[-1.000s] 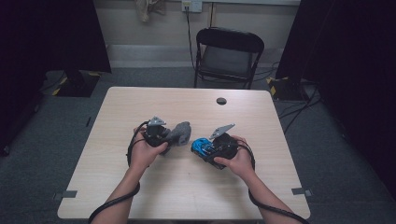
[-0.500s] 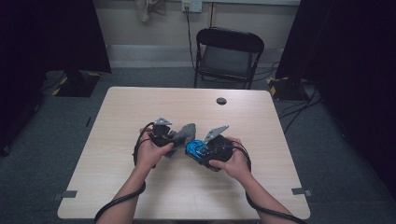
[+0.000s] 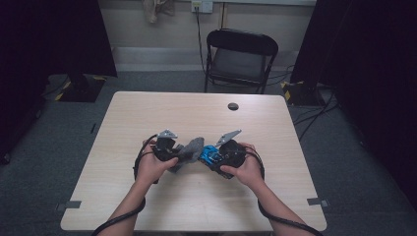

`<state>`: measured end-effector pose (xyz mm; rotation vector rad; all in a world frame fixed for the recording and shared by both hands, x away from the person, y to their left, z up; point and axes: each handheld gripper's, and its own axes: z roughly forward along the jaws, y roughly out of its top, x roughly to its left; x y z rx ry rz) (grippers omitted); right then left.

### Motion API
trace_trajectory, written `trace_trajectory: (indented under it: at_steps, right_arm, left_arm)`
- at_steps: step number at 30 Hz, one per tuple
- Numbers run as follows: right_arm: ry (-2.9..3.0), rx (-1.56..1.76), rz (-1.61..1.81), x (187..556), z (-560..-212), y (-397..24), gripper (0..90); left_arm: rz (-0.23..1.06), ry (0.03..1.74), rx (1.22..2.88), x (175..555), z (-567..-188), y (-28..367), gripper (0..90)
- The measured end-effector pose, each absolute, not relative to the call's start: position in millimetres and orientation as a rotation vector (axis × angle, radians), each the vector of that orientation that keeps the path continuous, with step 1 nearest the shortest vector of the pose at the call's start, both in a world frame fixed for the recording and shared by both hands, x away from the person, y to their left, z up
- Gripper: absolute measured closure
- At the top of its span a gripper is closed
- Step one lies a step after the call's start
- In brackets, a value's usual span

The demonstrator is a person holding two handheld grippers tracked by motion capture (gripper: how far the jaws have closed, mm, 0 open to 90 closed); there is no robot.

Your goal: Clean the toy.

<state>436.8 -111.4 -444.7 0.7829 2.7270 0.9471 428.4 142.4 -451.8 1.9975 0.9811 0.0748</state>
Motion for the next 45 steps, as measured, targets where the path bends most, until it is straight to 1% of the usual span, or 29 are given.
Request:
trace_trajectory:
  at_steps: [3,8,10,11,15,18,20,24,28,33,37,45]
  right_arm:
    - [2.728,0.797,0.935,439,-445,-112,26.4]
    - [2.723,0.83,0.937,442,-446,-113,26.4]
    - [2.723,0.831,0.939,442,-446,-113,26.4]
    - [2.729,0.828,0.943,442,-446,-112,26.4]
    - [2.743,0.805,0.978,436,-445,-111,26.4]
    - [2.759,0.766,0.98,431,-444,-105,26.4]
    - [2.771,0.737,0.98,428,-443,-101,26.4]
    - [2.779,0.721,1.007,426,-443,-94,26.4]
    - [2.785,0.693,1.011,423,-442,-88,26.4]
    - [2.769,0.7,1.021,425,-439,-90,26.4]
    - [2.759,0.698,0.996,423,-439,-90,26.3]
    - [2.749,0.721,0.992,426,-440,-94,26.4]
  left_arm:
    - [0.061,0.97,2.008,424,-453,140,70.6]
    - [-0.009,0.931,2.018,414,-454,138,70.7]
    - [0.01,0.931,2.035,413,-452,140,70.6]
    - [0.009,0.939,2.015,413,-451,143,70.6]
    - [0.068,1.01,1.943,424,-442,162,70.4]
    - [0.105,1.053,1.893,437,-432,166,70.4]
    - [0.127,1.068,1.872,445,-426,164,70.4]
    - [0.131,1.076,1.867,459,-422,149,70.1]
    - [0.087,1.089,1.858,467,-427,135,70.1]
    - [0.018,1.072,1.865,464,-435,124,70.1]
    - [-0.009,1.084,1.874,462,-436,126,70.2]
    - [-0.015,1.097,1.891,458,-435,136,70.2]
